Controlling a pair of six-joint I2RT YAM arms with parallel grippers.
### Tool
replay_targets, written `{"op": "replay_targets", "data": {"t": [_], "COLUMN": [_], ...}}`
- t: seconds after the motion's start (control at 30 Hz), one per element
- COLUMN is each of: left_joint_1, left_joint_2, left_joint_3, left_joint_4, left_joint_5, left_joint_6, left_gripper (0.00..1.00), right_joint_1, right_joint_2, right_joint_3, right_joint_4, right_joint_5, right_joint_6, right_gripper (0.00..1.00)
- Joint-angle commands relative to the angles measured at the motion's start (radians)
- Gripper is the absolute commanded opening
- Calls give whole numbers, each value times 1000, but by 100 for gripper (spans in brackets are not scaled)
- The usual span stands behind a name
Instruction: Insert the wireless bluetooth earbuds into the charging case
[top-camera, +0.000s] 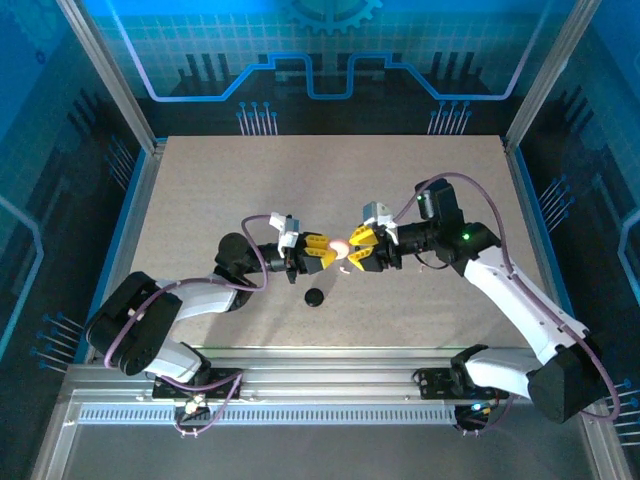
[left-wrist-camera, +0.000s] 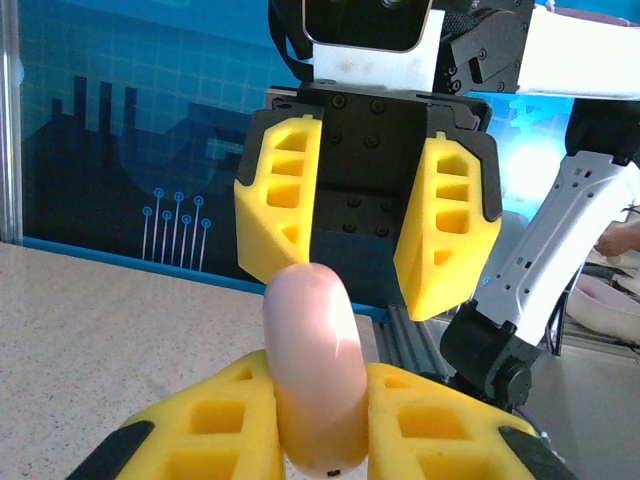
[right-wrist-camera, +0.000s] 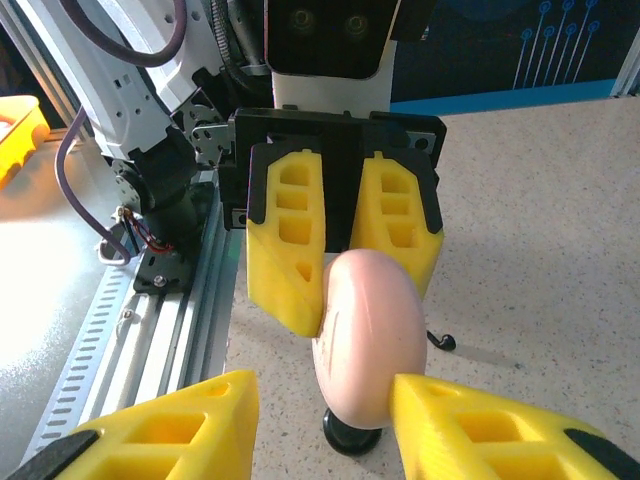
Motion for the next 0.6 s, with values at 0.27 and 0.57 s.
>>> {"op": "replay_targets", "data": {"t": [0.27,0.57], "left_joint_1": [-23,-24], "left_joint_2": [-35,-41], "left_joint_3": [11,26], "left_joint_4": [41,30], "left_joint_5": [6,12], "left_joint_6": [36,41], "left_gripper": [12,12], "right_joint_1": [16,6], "right_joint_2": [-21,-63], "right_joint_3": [42,38], "right_joint_4": [-93,-128], "right_joint_5": [119,140], "right_joint_6": [-82,-104], "right_gripper": [43,44]}}
